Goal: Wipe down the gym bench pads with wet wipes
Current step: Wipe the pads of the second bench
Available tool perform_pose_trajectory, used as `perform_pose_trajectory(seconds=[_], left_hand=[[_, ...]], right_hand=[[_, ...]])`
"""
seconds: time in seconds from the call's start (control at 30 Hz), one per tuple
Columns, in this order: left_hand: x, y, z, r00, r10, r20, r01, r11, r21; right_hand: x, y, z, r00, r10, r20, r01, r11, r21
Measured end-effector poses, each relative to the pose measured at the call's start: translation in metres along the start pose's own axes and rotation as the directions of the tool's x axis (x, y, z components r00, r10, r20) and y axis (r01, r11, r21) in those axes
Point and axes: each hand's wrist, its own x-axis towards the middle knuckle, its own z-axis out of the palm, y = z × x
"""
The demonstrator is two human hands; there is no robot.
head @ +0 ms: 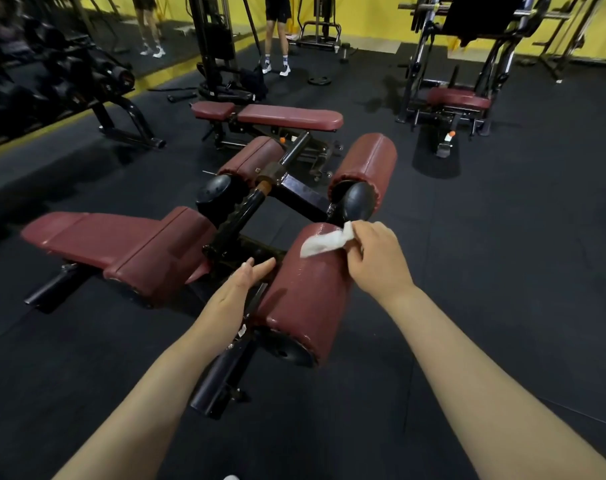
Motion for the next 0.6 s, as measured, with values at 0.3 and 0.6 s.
perform_pose_trajectory(seconds=[0.3, 0.6], left_hand=[[0.010, -0.008, 0.011, 0.990, -0.142, -0.009, 0.128, 0.921, -0.368], [-0.013, 0.023, 0.018, 0.963, 0.202, -0.177, -0.201, 0.979, 0.027]], right_hand=[[-0.062, -0.037, 0.009, 0.819, -0.554, 0.152, 0.526, 0.829, 0.189], [-0.037, -0.018, 0.008, 0.996, -0.091, 0.005, 0.090, 0.989, 0.117]])
